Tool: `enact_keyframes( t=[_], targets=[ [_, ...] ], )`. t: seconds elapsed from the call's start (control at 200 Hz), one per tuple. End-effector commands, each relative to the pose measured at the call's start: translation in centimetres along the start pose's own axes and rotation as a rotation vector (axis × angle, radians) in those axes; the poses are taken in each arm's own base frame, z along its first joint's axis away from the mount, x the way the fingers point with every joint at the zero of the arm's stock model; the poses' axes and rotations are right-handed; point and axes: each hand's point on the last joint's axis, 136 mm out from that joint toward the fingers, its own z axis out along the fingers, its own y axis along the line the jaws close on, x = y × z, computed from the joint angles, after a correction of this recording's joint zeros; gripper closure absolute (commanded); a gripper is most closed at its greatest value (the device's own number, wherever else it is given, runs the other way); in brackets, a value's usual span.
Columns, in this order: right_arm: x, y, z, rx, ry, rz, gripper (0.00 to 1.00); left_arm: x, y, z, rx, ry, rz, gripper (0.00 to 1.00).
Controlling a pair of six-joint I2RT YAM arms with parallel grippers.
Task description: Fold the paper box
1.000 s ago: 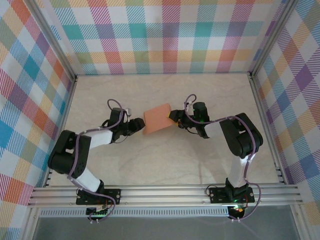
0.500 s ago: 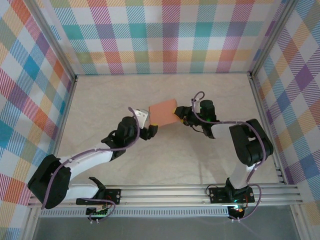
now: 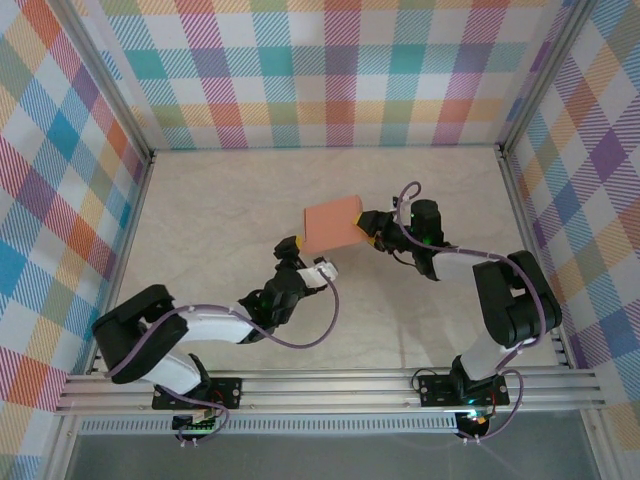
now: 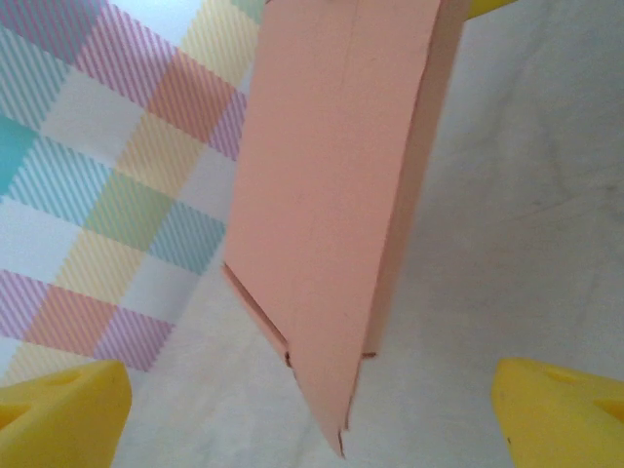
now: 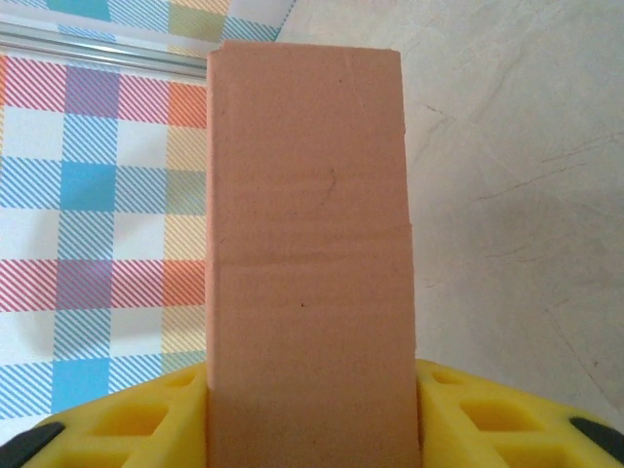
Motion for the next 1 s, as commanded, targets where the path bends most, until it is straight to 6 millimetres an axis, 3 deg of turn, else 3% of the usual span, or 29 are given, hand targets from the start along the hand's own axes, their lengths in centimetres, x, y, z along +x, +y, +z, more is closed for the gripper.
enact_keyframes(
  t=[0.0, 0.08, 0.18, 0.435, 0.995],
  targets=[
    [0.5, 1.2, -0.7, -0.046, 0.027, 0.019, 0.52, -0.9, 2.3, 0.3, -0.166, -0.023, 0.086, 0.05],
    [0.6, 1.5, -0.8, -0.059, 0.034, 0.032, 0.52, -0.9, 2.0, 1.1, -0.197, -0.018, 0.128, 0.08],
    [0.8, 1.8, -1.0, -0.069, 0.043, 0.040, 0.52, -1.2, 2.0, 1.7, -0.229, -0.020, 0.141, 0.26],
    [1.5, 1.9, -1.4, -0.060, 0.082, 0.058, 0.52, -0.6, 2.1, 2.9, -0.234, 0.005, 0.130, 0.50],
    [1.7, 1.7, -1.6, -0.049, 0.084, 0.073, 0.51, -0.2, 2.4, 2.1, -0.181, 0.029, 0.091, 0.82]
  ],
)
